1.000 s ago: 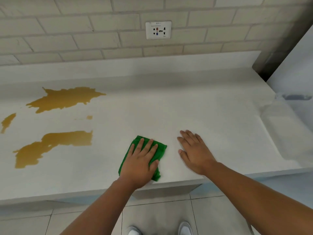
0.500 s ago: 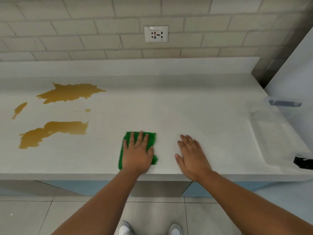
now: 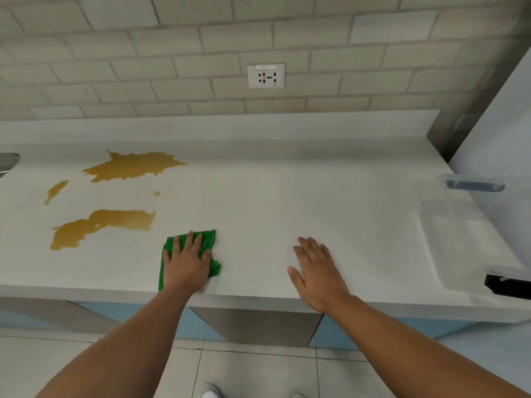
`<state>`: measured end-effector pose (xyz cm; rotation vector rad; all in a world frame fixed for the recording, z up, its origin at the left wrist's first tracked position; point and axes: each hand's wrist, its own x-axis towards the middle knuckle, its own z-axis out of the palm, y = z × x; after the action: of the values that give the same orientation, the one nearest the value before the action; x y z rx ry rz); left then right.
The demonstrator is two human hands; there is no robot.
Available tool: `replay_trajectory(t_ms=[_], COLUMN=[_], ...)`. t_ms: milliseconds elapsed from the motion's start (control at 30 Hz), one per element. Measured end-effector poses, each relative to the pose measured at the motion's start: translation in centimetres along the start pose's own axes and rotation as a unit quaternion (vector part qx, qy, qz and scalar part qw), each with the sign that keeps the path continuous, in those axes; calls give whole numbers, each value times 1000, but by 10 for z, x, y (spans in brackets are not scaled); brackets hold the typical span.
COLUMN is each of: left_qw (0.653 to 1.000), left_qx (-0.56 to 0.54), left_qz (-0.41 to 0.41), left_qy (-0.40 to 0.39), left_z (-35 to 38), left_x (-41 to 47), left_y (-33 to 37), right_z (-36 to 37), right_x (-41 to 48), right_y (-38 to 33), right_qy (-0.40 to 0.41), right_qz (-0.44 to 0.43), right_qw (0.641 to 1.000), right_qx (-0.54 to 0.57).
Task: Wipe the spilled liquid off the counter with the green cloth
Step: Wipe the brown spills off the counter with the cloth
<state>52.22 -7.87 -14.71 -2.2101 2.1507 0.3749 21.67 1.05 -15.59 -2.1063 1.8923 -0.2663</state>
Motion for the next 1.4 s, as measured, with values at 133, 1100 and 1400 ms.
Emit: replay_trajectory(t_ms=[133, 1100, 1400], left_qw=[998, 984, 984], left_qx=[16, -11, -36], left_qz=[54, 164, 158], left_qy=[1, 69, 71], left_z=[8, -16, -33], left_x=[-3, 79, 120], left_y=[72, -14, -34], right_z=[-7, -22, 2], right_x=[-4, 150, 206], right_y=[10, -4, -101], right_qy=[12, -76, -107], right_qz=[5, 142, -50], right_qw=[999, 982, 987], right_qx=[39, -98, -111])
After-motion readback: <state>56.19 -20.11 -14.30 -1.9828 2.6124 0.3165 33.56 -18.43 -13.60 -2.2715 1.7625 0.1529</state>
